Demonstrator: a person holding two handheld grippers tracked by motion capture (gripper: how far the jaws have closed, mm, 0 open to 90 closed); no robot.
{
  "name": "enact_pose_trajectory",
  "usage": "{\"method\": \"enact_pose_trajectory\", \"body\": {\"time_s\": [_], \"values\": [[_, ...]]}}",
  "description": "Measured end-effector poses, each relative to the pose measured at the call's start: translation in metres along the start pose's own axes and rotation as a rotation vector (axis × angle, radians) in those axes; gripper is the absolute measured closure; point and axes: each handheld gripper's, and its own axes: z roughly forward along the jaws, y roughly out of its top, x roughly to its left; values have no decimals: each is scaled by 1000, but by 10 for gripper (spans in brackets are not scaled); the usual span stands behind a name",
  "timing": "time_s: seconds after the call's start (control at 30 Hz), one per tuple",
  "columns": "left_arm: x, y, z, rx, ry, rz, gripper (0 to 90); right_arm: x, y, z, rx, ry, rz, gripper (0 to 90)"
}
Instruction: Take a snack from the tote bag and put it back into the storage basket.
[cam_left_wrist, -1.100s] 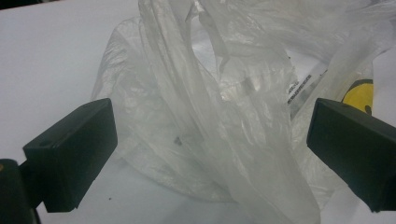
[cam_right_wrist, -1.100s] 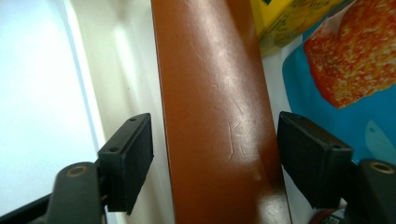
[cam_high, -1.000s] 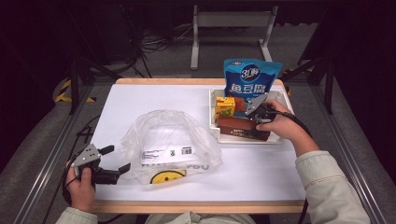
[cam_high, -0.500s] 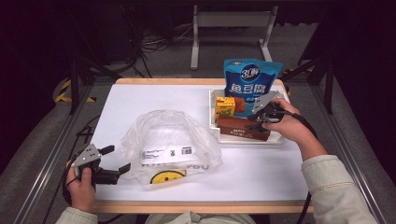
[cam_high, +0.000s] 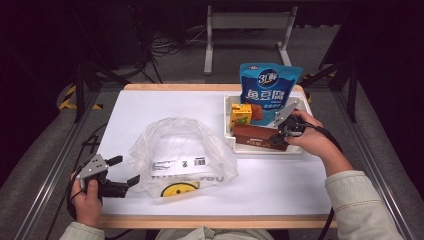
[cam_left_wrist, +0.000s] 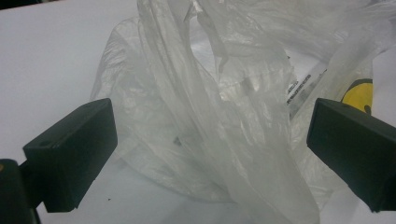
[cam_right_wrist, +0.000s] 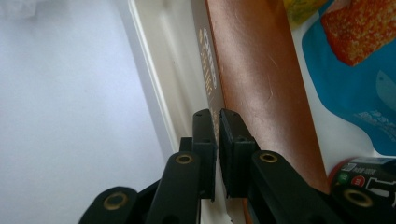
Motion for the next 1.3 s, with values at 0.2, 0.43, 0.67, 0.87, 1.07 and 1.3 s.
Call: {"method": "enact_pose_trajectory", "body": {"time_s": [0.2, 0.43, 0.67, 0.87, 1.07, 1.3], "values": [[0, 0, 0, 0, -1, 1, 25, -3, -4, 2, 16, -15, 18, 856], [0, 0, 0, 0, -1, 1, 25, -7, -7, 3, 11, -30, 28, 852], [0, 0, 0, 0, 0, 2, 25, -11, -12, 3, 21, -42, 48, 851], [0, 0, 0, -1, 1, 3, 25, -13, -14, 3, 24, -47, 60, 845], [0, 0, -1, -2, 1, 5, 25, -13, -14, 3, 20, -51, 66, 838], [0, 0, 0, -3, -1, -1, 25, 0, -9, -7, -65, -42, 64, 757]]}}
